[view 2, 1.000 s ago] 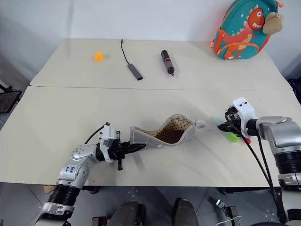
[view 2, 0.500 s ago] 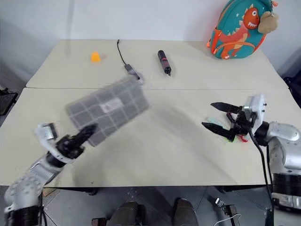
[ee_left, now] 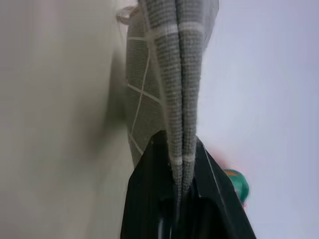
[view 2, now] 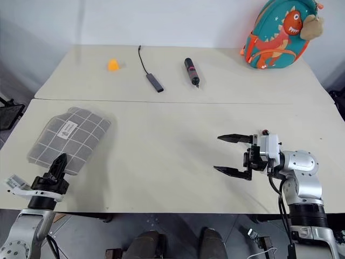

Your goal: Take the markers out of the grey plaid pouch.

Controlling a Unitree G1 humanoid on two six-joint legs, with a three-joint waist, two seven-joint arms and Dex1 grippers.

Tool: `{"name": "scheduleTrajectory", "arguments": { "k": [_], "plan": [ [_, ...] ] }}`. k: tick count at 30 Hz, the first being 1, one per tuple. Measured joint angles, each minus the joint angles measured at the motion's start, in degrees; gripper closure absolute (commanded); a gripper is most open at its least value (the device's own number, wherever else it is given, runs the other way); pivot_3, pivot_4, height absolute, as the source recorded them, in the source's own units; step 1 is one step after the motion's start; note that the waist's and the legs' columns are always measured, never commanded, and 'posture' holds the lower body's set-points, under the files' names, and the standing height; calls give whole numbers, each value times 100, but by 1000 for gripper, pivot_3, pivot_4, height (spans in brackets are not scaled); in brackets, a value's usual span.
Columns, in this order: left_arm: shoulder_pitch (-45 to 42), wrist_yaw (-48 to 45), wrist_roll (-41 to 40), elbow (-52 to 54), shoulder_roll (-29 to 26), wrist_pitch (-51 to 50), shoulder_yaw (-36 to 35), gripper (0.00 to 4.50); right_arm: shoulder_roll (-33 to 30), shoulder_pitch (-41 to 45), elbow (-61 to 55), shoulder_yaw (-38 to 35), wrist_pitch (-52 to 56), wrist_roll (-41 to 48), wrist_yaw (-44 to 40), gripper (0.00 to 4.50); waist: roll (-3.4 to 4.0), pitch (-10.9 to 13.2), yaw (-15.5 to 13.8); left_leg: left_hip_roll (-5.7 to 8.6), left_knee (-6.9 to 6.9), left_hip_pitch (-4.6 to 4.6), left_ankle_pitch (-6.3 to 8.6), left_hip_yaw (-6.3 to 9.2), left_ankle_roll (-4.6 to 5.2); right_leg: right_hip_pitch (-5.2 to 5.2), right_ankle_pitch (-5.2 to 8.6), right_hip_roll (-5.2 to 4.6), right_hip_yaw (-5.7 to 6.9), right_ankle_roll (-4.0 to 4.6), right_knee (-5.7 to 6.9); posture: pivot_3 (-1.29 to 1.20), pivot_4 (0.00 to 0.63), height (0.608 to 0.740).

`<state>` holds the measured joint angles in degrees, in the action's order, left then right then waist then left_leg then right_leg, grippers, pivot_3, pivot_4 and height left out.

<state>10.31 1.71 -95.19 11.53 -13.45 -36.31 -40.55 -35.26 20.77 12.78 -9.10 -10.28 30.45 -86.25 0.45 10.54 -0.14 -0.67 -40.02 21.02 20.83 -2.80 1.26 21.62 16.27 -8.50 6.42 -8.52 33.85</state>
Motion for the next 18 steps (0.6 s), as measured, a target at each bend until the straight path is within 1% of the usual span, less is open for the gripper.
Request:
{"name": "scheduleTrajectory", "arguments": {
  "k": [2,4,5,6,8,9,10,11,12,14,15,16,18],
  "plan": [
    [78,87,17,0,-108,9,1,2866,-2,33,100,-2,-79,-16,0,0,0,0,19,-2,1,-1,0,0,-1,0,1,2,0,1,0,0,150,740],
    [141,174,36,0,-168,10,12,2203,-2,33,143,-2,-100,-20,-1,0,0,0,19,-2,1,-1,0,0,-1,0,1,2,0,2,0,0,150,740],
    [204,258,117,-15,-317,-29,40,1891,-8,33,157,-2,-100,-25,-1,0,0,0,19,-2,1,-1,0,0,-1,0,1,2,0,2,0,0,150,740],
    [318,314,323,-59,-631,-106,77,1558,-25,32,173,-1,-98,-32,-2,0,0,0,19,-2,1,0,1,1,-3,2,3,5,1,4,2,0,150,740],
    [601,248,875,-52,-1538,-278,44,943,-157,19,230,-4,-91,-57,-4,0,2,0,31,3,4,-5,4,-3,-9,2,6,14,-1,11,2,0,150,740],
    [864,47,1282,-29,-1960,-308,33,658,-205,19,254,-8,-89,-71,-6,0,6,1,35,4,7,-5,5,-6,-11,4,7,15,-2,13,2,0,150,740],
    [1251,-343,1779,45,-2467,-327,57,314,-262,11,313,-23,-88,-77,-8,0,8,1,56,7,10,-8,9,-17,-17,8,10,18,-3,17,1,0,150,740],
    [1542,-692,2234,95,-2777,-274,60,40,-317,12,358,-37,-88,-81,-9,0,17,4,72,6,14,-11,13,-25,-17,9,10,18,-5,19,-2,0,150,740],
    [1816,-1235,2782,93,-3049,-88,83,40,-356,17,402,-46,-88,-84,-7,0,23,7,83,6,20,-11,14,-37,-17,19,12,18,-11,21,-1,0,150,740],
    [2099,-2214,3602,-20,-3363,415,125,40,-386,39,500,-47,-52,-87,15,0,24,7,93,-1,27,-4,15,-63,-23,43,16,22,-12,29,5,0,150,740],
    [2371,-3011,4063,-160,-3610,795,148,40,-408,103,559,-44,-6,-87,26,0,20,5,98,-6,27,11,15,-91,-29,72,22,23,-15,40,11,0,150,740],
    [2561,-3545,4387,-276,-3735,1034,165,40,-479,138,582,-47,28,-89,28,0,22,6,101,-8,31,20,15,-101,-31,87,23,24,-18,42,23,0,150,740],
    [2819,-4528,4899,-548,-3815,1517,182,40,-602,177,674,-61,38,-96,2,0,31,9,113,-12,49,18,14,-120,-33,97,25,27,-21,46,24,0,150,740]
  ]
}}
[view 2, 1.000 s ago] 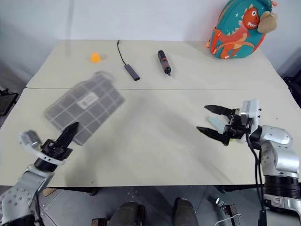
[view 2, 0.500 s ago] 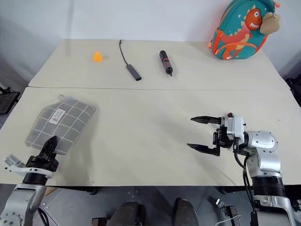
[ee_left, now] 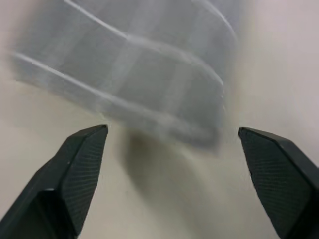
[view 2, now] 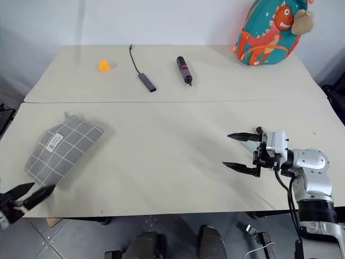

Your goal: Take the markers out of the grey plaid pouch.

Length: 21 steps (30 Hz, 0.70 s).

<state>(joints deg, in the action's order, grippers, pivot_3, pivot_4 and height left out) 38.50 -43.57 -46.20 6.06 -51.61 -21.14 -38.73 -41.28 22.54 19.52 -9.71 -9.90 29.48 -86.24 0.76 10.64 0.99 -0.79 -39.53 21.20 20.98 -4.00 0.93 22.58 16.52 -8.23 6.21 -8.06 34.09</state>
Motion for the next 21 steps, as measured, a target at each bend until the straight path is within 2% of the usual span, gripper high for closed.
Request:
{"name": "scheduleTrajectory", "arguments": {
  "k": [4,7,10,13,21],
  "plan": [
    [11,-1402,655,-360,53,1139,-72,40,-362,6,145,-3,33,-13,-118,0,-1,1,-9,-7,10,4,2,-15,-2,4,2,5,3,3,-11,0,150,740],
    [-498,-1748,665,98,121,1454,-147,40,-497,6,132,-53,122,18,-120,0,-4,1,-73,-10,2,2,3,-11,0,-1,0,0,2,0,-6,0,150,740],
    [-1258,-1811,781,541,121,1673,156,40,-501,-72,35,-42,107,23,-126,0,-1,2,-96,-13,-3,0,1,-9,4,-3,-3,-13,2,-5,4,0,150,740],
    [-1624,-1773,1154,669,126,1726,674,40,-500,-154,1,-1,70,18,-140,0,1,3,-73,1,-1,0,3,-11,10,-1,-5,-11,2,-9,4,0,150,740],
    [-2518,-1580,2050,300,633,2482,1507,40,-352,-129,0,39,-23,-11,-119,0,-1,4,-66,-4,-11,-1,3,-27,10,-1,-6,-4,4,-12,8,0,150,740]
  ]
}}
